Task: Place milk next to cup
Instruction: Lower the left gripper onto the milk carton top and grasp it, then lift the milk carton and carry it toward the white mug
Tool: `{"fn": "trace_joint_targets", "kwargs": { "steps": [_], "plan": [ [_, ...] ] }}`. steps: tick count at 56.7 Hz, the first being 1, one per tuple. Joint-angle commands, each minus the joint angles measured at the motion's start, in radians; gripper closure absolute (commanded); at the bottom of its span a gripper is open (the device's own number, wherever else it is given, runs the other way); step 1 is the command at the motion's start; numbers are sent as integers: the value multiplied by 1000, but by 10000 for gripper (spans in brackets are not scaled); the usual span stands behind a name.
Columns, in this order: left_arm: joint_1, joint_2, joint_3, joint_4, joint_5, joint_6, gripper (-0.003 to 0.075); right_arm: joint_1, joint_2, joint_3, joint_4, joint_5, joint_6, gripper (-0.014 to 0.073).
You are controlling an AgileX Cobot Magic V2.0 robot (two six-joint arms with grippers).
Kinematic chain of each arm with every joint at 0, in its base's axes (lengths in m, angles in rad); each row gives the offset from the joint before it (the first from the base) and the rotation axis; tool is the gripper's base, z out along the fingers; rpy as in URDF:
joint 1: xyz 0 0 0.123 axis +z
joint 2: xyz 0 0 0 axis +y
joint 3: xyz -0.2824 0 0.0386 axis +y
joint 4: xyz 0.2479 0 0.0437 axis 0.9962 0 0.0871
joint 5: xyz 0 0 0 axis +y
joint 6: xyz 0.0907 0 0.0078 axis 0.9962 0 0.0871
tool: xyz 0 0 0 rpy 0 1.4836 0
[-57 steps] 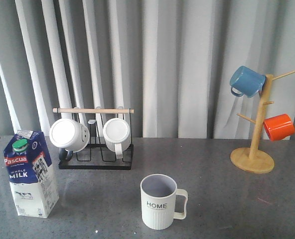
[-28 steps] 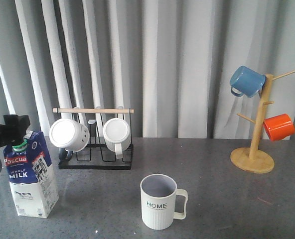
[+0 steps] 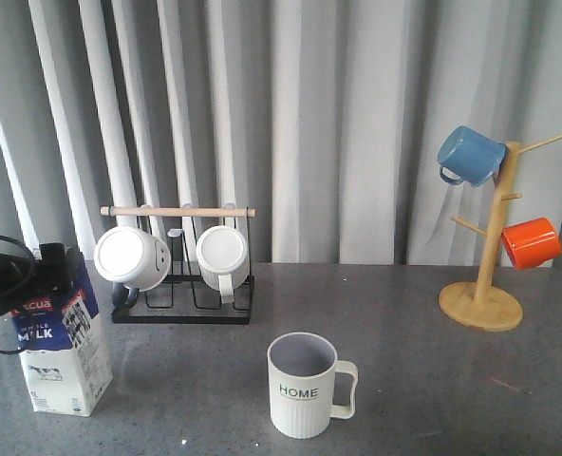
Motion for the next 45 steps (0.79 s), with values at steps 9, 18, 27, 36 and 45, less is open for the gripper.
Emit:
{"fn": "trace_joint_targets", "kwargs": {
  "steps": [9,18,27,36,45],
  "plan": [
    [-6,8,-35,-9,-57,-11,8,-6,-6,-33,-4,-70,0,602],
    [-6,21,-35,-9,-48,-11,51,-6,-6,-33,-4,-70,0,602],
    [-3,23,-35,-9,-55,-11,190,-6,-6,-33,-4,-70,0,602],
    [-3,33,-35,-9,-53,-3,356,-6,-6,-33,-4,-70,0,602],
    [-3,33,-35,-9,-34,-3,484,-6,-6,-33,-4,-70,0,602]
  ]
}}
